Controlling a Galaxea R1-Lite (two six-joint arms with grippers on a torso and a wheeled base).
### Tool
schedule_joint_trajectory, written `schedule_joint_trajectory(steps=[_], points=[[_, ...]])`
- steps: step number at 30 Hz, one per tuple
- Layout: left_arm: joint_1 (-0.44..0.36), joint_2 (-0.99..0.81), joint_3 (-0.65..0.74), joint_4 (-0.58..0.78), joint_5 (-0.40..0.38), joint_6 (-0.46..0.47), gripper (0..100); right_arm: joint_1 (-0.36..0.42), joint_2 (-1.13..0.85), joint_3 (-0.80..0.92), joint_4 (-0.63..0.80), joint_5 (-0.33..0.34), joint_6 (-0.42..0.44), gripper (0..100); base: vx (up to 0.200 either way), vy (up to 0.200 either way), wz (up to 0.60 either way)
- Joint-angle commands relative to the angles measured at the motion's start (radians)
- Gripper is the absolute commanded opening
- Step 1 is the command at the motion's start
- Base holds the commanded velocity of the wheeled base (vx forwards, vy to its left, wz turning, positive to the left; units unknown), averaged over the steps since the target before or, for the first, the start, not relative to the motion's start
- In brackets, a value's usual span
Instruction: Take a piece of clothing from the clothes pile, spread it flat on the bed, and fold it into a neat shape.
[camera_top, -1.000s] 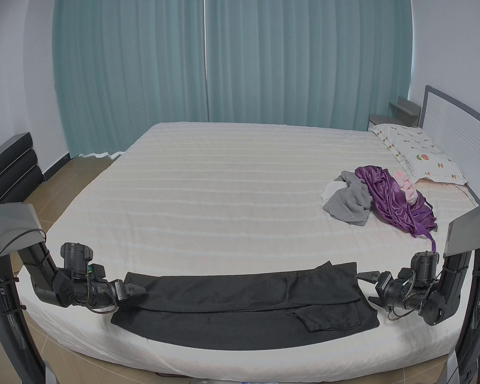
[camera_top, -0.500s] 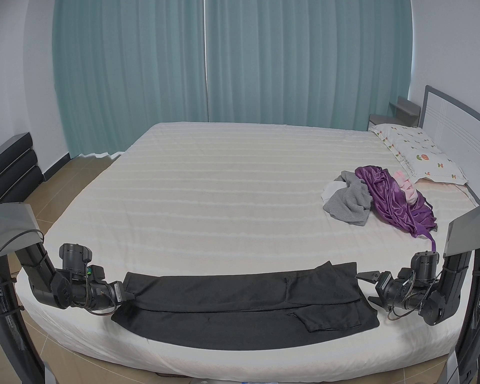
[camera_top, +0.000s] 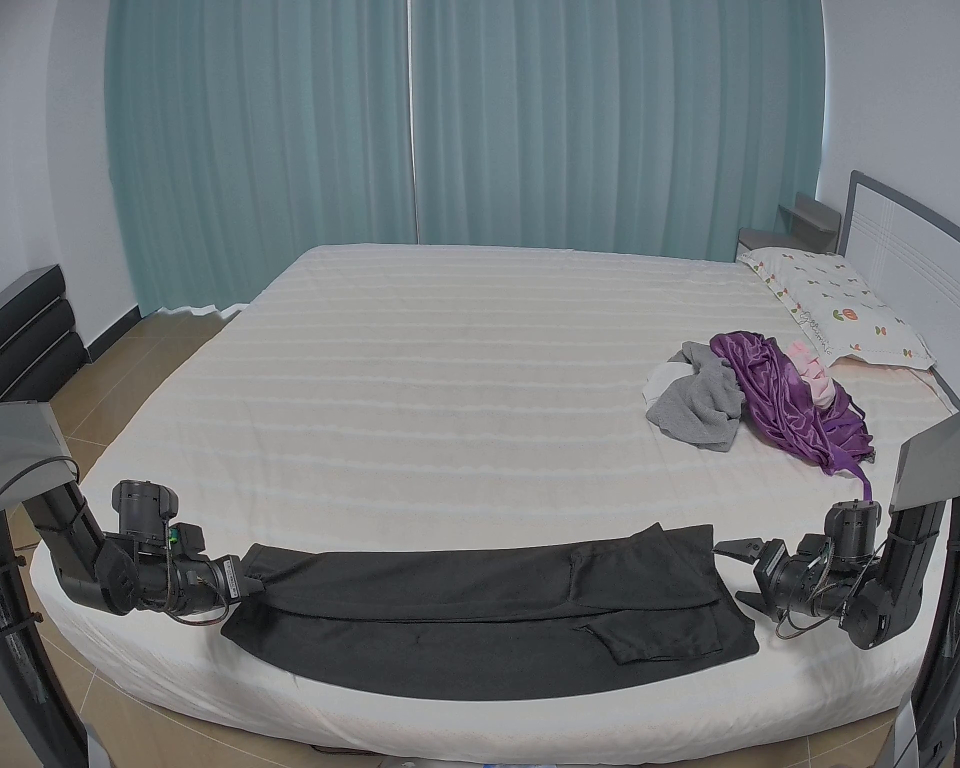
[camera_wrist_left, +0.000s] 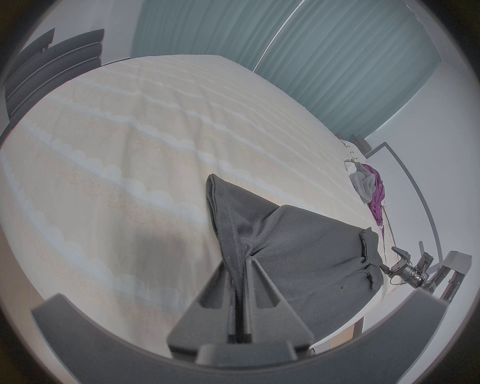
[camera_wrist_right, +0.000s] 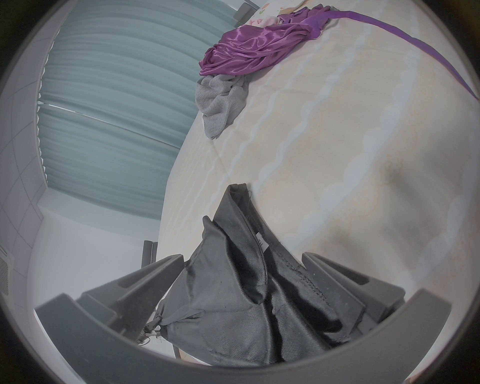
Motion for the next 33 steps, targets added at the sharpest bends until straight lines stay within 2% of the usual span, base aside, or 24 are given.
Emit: schedule_joint_trajectory(steps=[1,5,11,15,26,33], points=[[0.0,0.002,-0.003,-0.001,-0.001,-0.001,0,-0.005,-0.006,0.001,-0.001,0.003,0.003,100,0.0,0.0,0.0],[0.0,0.004,-0.007,-0.001,-0.001,-0.004,0,-0.005,-0.006,0.001,-0.001,0.009,0.003,100,0.0,0.0,0.0],[-0.001,0.005,-0.009,-0.004,-0.004,-0.006,0,-0.005,-0.008,0.003,-0.001,0.011,0.003,100,-0.2,0.0,0.0],[-0.001,0.008,-0.007,-0.007,-0.008,-0.001,0,-0.005,-0.008,0.003,-0.002,0.012,0.005,100,0.0,0.0,0.0],[-0.024,0.021,-0.035,-0.053,-0.001,-0.136,0,-0.005,-0.008,0.015,-0.022,0.014,0.006,100,0.0,0.0,0.0],[-0.054,-0.001,-0.033,-0.053,0.002,-0.18,0,-0.004,-0.006,0.013,-0.024,0.014,0.006,100,0.0,-0.2,0.0]])
